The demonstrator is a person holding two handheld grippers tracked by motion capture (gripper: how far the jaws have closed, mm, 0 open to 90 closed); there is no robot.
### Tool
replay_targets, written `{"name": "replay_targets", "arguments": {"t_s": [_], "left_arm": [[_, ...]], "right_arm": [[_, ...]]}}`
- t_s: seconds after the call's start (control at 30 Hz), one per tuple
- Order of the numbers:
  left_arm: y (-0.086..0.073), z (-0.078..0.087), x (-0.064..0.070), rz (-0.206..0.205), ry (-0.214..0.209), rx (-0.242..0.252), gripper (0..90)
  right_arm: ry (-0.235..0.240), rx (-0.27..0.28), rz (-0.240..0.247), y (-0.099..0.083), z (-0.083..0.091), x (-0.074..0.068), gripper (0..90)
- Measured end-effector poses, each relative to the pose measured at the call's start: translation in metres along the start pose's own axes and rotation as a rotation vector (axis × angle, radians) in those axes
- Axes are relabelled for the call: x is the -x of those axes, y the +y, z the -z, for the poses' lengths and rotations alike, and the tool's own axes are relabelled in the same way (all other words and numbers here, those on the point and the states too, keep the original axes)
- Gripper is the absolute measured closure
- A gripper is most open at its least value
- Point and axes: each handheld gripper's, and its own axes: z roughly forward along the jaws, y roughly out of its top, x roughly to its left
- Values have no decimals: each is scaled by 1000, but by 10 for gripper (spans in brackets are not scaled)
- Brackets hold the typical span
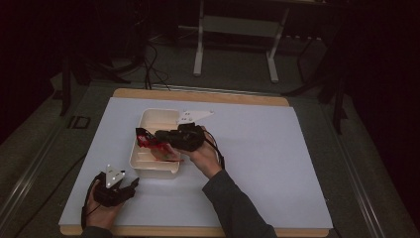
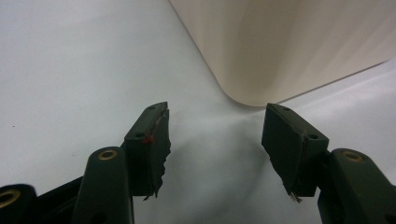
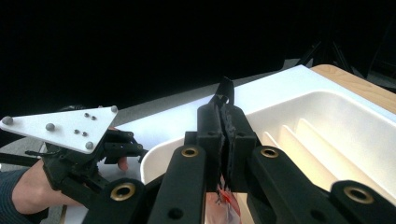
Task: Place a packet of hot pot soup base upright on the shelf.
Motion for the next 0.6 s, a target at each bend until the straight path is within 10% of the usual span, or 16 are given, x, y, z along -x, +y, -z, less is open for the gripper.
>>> {"name": "replay_targets", "arguments": {"t_s": [0.6], "left_arm": [[0,0,0,1,-4,1,416]], "right_arm": [[26,12,-6,-1,-20,-5,870]]}}
